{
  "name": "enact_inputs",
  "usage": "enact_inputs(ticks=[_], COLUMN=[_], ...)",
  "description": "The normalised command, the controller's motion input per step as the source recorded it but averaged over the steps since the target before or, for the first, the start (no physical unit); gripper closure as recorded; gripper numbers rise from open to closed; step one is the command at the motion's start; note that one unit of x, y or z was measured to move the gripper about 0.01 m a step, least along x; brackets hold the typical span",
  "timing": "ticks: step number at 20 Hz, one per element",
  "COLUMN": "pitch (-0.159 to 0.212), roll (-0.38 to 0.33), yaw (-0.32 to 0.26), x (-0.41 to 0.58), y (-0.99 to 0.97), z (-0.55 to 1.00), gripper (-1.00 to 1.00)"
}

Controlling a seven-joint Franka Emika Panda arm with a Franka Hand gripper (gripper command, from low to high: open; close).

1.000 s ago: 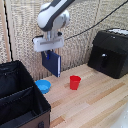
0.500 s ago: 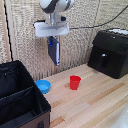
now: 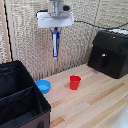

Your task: Discover the targeted book and set your gripper to the appropriate amplitude. Smoothly guide your gripper in the direction of the book and snatch it firmly. Search for the back section of the caddy. Move the held book towards the back section and lightly deposit it inside.

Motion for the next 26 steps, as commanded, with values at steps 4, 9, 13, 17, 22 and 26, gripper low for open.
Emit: enact_inputs(ticks=[4, 9, 13, 17, 22, 26], pitch=[0.001, -0.007, -0.041, -0.056, 0.006, 0.04], roll=[0.019, 0.072, 0.11, 0.029, 0.0, 0.0], yaw=[-0.367, -0.35, -0.279, -0.213, -0.124, -0.084], x=[-0.006, -0.041, -0.062, -0.046, 0.01, 0.092], y=[-0.02, 0.0, 0.1, 0.39, 0.76, 0.9], z=[0.69, 0.65, 0.66, 0.7, 0.32, 0.0], gripper=[1.0, 1.0, 1.0, 1.0, 1.0, 1.0])
